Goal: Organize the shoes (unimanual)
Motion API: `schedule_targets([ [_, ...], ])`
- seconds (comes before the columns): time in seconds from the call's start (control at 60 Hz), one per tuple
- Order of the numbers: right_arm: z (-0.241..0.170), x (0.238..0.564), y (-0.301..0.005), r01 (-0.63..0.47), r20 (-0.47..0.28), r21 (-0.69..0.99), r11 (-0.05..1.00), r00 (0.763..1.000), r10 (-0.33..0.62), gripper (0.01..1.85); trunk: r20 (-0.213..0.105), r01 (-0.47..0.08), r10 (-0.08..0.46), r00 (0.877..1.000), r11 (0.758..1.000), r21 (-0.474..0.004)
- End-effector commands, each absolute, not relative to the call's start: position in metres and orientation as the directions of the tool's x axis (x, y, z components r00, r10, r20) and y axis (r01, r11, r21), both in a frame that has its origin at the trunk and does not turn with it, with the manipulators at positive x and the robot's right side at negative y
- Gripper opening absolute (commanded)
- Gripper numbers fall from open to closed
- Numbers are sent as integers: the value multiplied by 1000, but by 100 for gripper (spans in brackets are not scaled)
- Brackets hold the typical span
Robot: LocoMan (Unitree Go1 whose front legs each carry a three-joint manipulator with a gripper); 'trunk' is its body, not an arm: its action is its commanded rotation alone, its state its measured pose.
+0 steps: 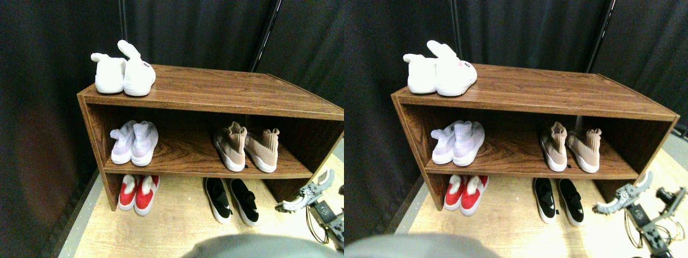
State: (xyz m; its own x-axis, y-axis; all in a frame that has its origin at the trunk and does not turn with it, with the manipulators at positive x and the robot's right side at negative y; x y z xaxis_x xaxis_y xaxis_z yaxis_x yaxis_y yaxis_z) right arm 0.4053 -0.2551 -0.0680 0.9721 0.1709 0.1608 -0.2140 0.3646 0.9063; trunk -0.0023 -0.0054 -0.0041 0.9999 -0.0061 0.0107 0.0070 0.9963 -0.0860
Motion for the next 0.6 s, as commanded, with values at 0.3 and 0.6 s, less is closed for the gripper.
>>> schedule_targets([
  [0.3, -38, 390, -282, -223, 264, 877, 426, 964, -40, 24, 11, 13, -12, 1000, 994, -108],
  [0.6, -32, 434, -301, -216, 322, 829, 515, 938, -124, 6, 12, 11, -10, 1000, 994, -110],
])
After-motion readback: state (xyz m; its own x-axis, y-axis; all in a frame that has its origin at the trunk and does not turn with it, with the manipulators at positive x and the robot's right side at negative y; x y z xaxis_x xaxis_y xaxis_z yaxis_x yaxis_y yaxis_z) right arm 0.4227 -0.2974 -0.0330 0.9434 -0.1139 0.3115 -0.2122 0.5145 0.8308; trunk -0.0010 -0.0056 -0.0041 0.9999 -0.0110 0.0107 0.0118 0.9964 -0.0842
